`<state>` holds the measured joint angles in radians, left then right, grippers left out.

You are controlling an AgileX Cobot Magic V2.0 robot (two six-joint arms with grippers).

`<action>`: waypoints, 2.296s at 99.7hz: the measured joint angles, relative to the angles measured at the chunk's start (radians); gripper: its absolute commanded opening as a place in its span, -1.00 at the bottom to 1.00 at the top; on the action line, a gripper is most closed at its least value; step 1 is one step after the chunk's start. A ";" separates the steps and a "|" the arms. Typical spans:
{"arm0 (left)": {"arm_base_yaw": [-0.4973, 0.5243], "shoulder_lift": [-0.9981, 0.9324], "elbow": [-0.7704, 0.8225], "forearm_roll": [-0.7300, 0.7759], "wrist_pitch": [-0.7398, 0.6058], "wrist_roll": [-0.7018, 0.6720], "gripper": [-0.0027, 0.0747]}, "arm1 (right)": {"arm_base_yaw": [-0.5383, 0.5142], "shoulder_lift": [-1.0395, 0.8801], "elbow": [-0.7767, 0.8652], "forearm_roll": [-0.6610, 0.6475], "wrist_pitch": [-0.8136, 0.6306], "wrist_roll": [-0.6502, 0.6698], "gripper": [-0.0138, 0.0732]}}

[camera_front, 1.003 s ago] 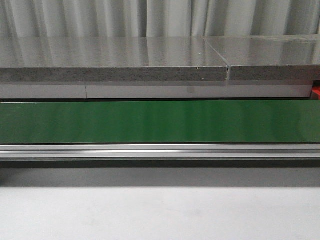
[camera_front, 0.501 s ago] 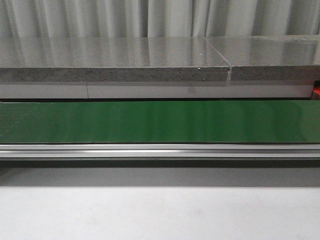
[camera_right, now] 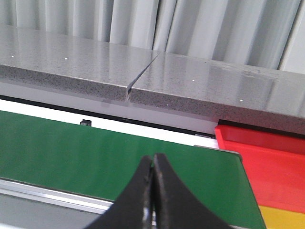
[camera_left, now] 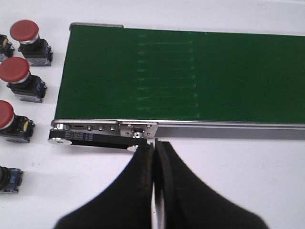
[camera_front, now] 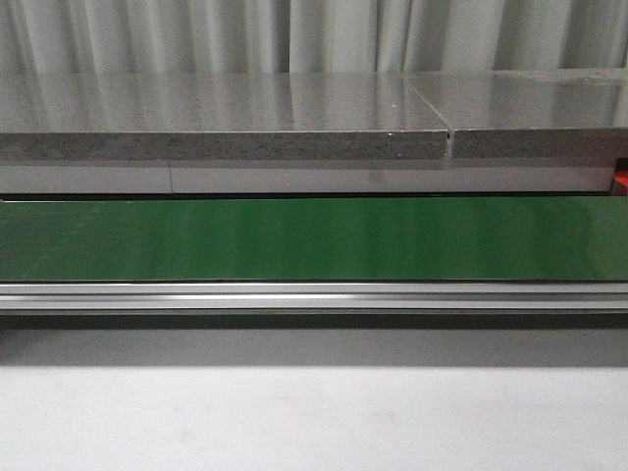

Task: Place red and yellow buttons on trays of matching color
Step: 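Move the left gripper over the cluster of red and yellow buttons, then lower the left gripper and grasp a red button by its base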

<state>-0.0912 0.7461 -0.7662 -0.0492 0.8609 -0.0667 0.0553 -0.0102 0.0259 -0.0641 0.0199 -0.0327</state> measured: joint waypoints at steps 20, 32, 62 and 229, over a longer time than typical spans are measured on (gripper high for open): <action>0.000 0.033 0.000 -0.053 0.000 0.000 -0.74 | 0.000 0.000 0.000 0.000 0.000 0.000 -0.84; 0.000 0.043 0.000 -0.063 0.006 0.000 -0.17 | 0.000 0.000 0.000 0.000 0.000 0.000 -0.84; 0.000 0.045 0.000 -0.066 0.011 0.000 0.82 | 0.000 0.000 0.000 0.000 0.000 0.000 -0.84; 0.479 0.640 -0.017 0.304 -0.121 -0.408 0.77 | 0.000 0.000 0.000 0.000 0.000 0.000 -0.84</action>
<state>0.3873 1.3863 -0.7829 0.2544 0.7396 -0.4748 0.0553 -0.0102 0.0259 -0.0641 0.0199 -0.0327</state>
